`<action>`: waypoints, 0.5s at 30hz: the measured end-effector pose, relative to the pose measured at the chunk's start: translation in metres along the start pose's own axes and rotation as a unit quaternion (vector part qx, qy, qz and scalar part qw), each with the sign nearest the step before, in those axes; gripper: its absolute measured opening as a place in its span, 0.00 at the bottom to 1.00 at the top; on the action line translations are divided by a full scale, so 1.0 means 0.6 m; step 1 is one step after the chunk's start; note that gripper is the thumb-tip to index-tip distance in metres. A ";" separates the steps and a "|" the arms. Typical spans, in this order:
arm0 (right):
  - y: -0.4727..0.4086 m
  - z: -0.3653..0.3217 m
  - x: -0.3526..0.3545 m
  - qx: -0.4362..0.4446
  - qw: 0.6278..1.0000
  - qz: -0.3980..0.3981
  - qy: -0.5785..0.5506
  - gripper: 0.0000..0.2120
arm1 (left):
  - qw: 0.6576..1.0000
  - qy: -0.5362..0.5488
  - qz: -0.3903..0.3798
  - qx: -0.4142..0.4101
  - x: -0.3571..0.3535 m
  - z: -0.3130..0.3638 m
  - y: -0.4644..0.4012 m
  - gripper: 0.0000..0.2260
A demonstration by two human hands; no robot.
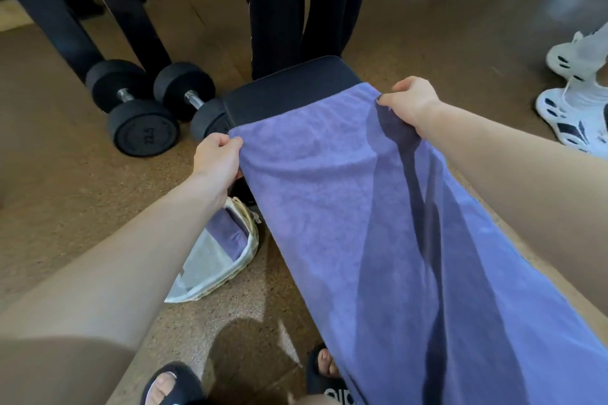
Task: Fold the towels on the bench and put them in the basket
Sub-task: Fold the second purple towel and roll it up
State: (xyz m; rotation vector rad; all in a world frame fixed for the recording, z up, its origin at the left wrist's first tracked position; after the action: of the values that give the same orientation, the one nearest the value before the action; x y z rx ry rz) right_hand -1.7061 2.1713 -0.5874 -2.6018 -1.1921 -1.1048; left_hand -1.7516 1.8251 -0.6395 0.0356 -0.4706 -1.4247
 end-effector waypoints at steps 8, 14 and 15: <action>-0.064 -0.042 -0.049 0.040 0.997 0.055 -0.030 0.09 | 1.000 0.011 0.013 -0.005 0.009 0.021 -0.064 0.07; -0.087 -0.079 -0.075 0.079 0.993 0.084 -0.021 0.15 | 1.000 0.000 0.018 0.007 0.002 0.030 -0.099 0.10; -0.091 -0.080 -0.075 0.083 0.992 0.092 -0.021 0.16 | 1.000 -0.001 0.018 0.011 0.001 0.031 -0.100 0.10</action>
State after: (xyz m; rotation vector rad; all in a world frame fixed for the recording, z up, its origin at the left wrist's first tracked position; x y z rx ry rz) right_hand -1.7912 2.1642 -0.5925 -2.5579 -0.9813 -0.8814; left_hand -1.8139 1.8196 -0.6401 0.0423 -0.4867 -1.3841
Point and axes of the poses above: each hand's wrist, its own y-axis away from the middle knuckle, its own x-axis out of the back of the hand, z = x × y, the point moved 4 cm from there along -y, towards the middle knuckle, and after that the axes turned 5 degrees about z, right-handed, at the moved point
